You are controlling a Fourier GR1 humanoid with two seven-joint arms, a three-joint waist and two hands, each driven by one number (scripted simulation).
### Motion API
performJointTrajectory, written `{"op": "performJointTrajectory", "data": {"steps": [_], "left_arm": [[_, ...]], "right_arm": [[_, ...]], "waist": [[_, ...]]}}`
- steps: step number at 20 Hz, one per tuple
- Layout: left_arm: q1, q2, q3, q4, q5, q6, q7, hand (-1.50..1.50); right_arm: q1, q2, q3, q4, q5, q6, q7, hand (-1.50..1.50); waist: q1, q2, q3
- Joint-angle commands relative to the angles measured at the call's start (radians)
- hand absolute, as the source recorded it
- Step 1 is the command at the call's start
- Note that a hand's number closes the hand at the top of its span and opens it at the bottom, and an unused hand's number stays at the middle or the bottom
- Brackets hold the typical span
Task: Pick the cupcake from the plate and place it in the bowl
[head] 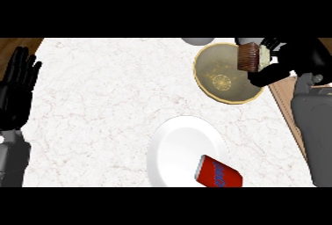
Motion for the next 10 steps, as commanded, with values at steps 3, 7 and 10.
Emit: {"op": "performJointTrajectory", "data": {"steps": [3, 7, 10], "left_arm": [[-0.017, -0.013, -0.009, 0.016, -0.008, 0.005, -0.011, 0.0], [0.01, -0.025, -0.006, 0.016, -0.009, 0.008, -0.029, 0.0], [-0.042, -0.031, -0.024, 0.046, -0.034, 0.028, -0.019, 0.0]], "right_arm": [[-0.052, 0.044, 0.066, 0.296, 0.159, -0.142, -0.068, 1.5], [-0.06, 0.083, -0.037, 0.452, 0.135, -0.276, -0.077, 1.5], [-0.117, 0.123, -0.083, 0.57, 0.103, -0.354, -0.127, -1.5]], "waist": [[0.001, 0.001, 0.0], [0.002, 0.002, 0.001], [0.0, 0.003, 0.001]]}}
